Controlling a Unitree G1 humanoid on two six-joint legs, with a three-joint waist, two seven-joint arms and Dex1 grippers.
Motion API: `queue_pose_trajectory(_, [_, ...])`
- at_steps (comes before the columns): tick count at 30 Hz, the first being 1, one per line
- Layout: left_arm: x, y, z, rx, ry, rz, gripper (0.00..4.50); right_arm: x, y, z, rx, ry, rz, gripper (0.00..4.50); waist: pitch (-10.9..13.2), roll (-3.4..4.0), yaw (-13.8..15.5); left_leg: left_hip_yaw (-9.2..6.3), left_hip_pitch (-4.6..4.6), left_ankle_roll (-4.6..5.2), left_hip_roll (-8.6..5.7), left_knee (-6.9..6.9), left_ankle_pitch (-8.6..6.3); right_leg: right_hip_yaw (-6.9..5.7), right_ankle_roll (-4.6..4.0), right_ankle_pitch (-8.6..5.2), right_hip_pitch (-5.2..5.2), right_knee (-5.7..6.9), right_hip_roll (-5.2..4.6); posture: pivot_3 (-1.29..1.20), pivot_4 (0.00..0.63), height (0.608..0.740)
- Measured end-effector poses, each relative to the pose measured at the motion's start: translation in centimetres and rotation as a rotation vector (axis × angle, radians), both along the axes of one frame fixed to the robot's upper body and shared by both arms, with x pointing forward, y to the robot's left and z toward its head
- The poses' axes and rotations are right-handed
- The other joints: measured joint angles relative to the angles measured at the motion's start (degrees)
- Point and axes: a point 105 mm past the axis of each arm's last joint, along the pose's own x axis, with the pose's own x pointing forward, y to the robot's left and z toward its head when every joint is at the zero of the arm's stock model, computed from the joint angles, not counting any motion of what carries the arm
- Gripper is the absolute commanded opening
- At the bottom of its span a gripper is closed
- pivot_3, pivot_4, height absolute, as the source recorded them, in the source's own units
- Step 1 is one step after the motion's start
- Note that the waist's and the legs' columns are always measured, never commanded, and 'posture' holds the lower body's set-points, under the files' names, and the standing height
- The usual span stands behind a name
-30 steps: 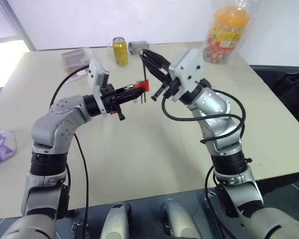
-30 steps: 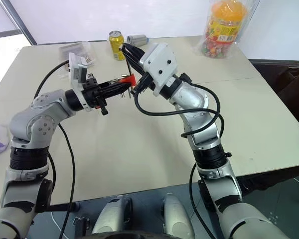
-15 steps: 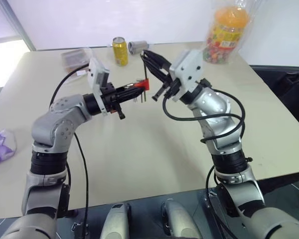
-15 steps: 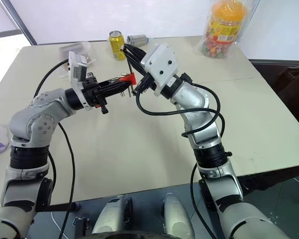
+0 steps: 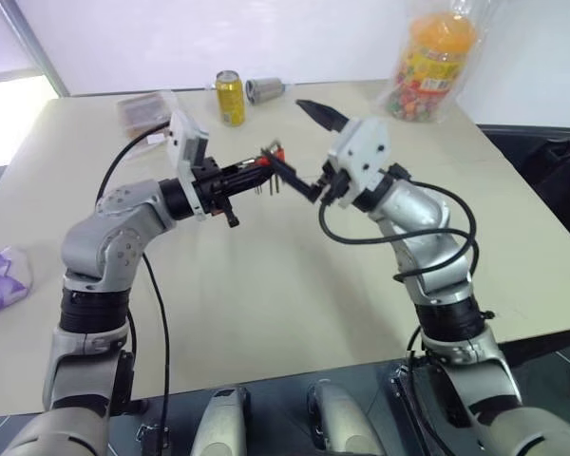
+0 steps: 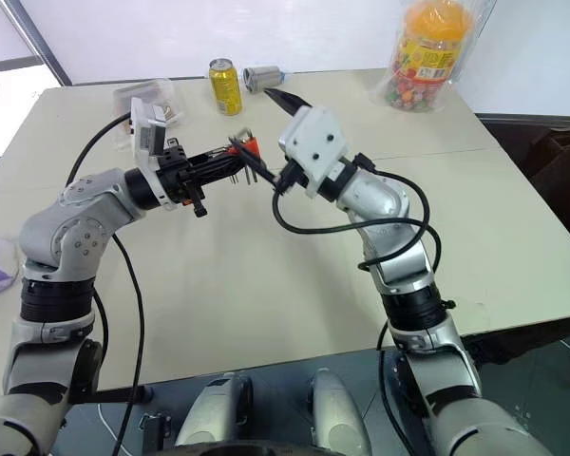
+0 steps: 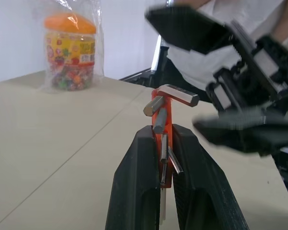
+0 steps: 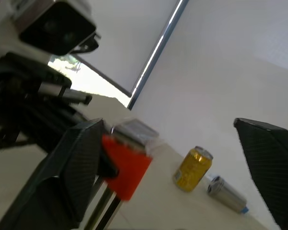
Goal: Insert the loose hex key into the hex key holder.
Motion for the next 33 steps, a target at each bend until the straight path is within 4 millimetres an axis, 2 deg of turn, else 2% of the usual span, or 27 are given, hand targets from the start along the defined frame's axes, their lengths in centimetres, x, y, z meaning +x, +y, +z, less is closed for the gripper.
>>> queue_pose_trajectory(3, [0.0, -0.1, -0.1, -0.008, 0.004, 0.004, 0.0, -0.8, -2.6, -2.5, -0.044, 0.124, -0.022, 4.47, 0.0, 0.0, 0.29, 0.0, -0.02, 0.0, -0.01, 0.0, 0.0, 0.0, 0.0, 0.0, 0.0, -0.03, -0.01, 0.0, 0.15, 0.74])
queue_pose_trajectory(6, [0.0, -0.1, -1.0, -0.01, 0.047, 0.019, 0.0, -2.5, -6.5, -5.1, -0.096, 0.301, -0.067, 4.47, 0.0, 0.0, 1.07, 0.01, -0.01, 0.02, -0.01, 0.0, -0.01, 0.01, 0.01, 0.0, 0.04, -0.08, -0.01, 0.0, 0.15, 0.74])
queue_pose_trajectory(8, [0.1, -0.4, -1.7, -0.013, 0.088, 0.02, 0.0, -3.1, -8.4, -5.2, -0.105, 0.367, -0.103, 4.47, 0.01, 0.0, 1.06, 0.02, 0.02, 0.02, 0.01, 0.03, -0.01, 0.02, 0.0, -0.01, 0.04, -0.07, 0.05, 0.0, 0.15, 0.74])
queue_pose_trajectory(11, [0.0, -2.4, -2.7, -0.043, 0.15, -0.041, 0.0, -3.6, -10.6, -3.2, -0.111, 0.348, -0.171, 4.47, 0.0, -0.01, 1.37, -0.02, 0.1, 0.01, 0.01, 0.09, 0.0, 0.01, -0.01, -0.01, 0.15, -0.07, 0.09, 0.0, 0.15, 0.74])
queue_pose_trajectory(14, [0.4, -4.3, -4.7, -0.067, 0.25, -0.08, 0.0, -3.8, -11.3, -2.2, -0.109, 0.331, -0.205, 4.47, 0.0, -0.02, 1.46, -0.02, 0.1, 0.01, -0.01, 0.1, 0.0, 0.01, -0.01, -0.02, 0.18, -0.09, 0.09, 0.0, 0.15, 0.74])
queue_pose_trajectory(21, [0.7, -8.9, -9.8, -0.067, 0.447, -0.14, 0.0, -4.1, -11.0, -2.0, -0.104, 0.311, -0.231, 4.47, 0.0, -0.01, 1.52, -0.03, 0.05, 0.02, -0.04, 0.08, -0.01, 0.02, 0.02, -0.02, 0.16, -0.14, 0.08, 0.0, 0.15, 0.74])
queue_pose_trajectory(26, [0.8, -10.3, -12.0, -0.034, 0.499, -0.139, 0.0, -4.1, -11.0, -2.2, -0.099, 0.31, -0.253, 4.47, 0.0, -0.01, 1.47, -0.03, 0.06, 0.02, -0.04, 0.08, -0.01, 0.02, 0.01, -0.02, 0.16, -0.14, 0.08, 0.0, 0.15, 0.74])
queue_pose_trajectory(27, [1.0, -10.3, -12.5, -0.028, 0.513, -0.127, 0.89, -4.1, -11.0, -2.3, -0.101, 0.31, -0.257, 4.5, -0.01, -0.01, 1.49, -0.03, 0.06, 0.02, -0.04, 0.08, -0.01, 0.02, 0.01, -0.02, 0.16, -0.14, 0.08, 0.0, 0.15, 0.74])
queue_pose_trajectory(29, [1.3, -10.2, -13.6, -0.009, 0.533, -0.1, 1.77, -4.1, -10.8, -2.6, -0.109, 0.315, -0.258, 4.5, -0.01, -0.01, 1.47, -0.03, 0.05, 0.02, -0.04, 0.08, -0.01, 0.02, 0.01, -0.02, 0.15, -0.14, 0.08, 0.0, 0.15, 0.74])
queue_pose_trajectory(32, [2.0, -9.2, -14.9, 0.028, 0.547, -0.041, 3.46, -4.1, -10.7, -2.8, -0.114, 0.314, -0.262, 4.5, -0.01, -0.01, 1.46, -0.04, 0.06, 0.02, -0.04, 0.08, -0.01, 0.02, 0.01, -0.02, 0.15, -0.14, 0.08, 0.0, 0.15, 0.74])
queue_pose_trajectory(33, [2.2, -8.9, -15.2, 0.035, 0.55, -0.026, 3.89, -4.1, -10.7, -2.8, -0.114, 0.313, -0.263, 4.5, 0.0, -0.01, 1.48, -0.04, 0.06, 0.02, -0.03, 0.08, -0.01, 0.02, 0.01, -0.02, 0.15, -0.14, 0.08, 0.0, 0.15, 0.74])
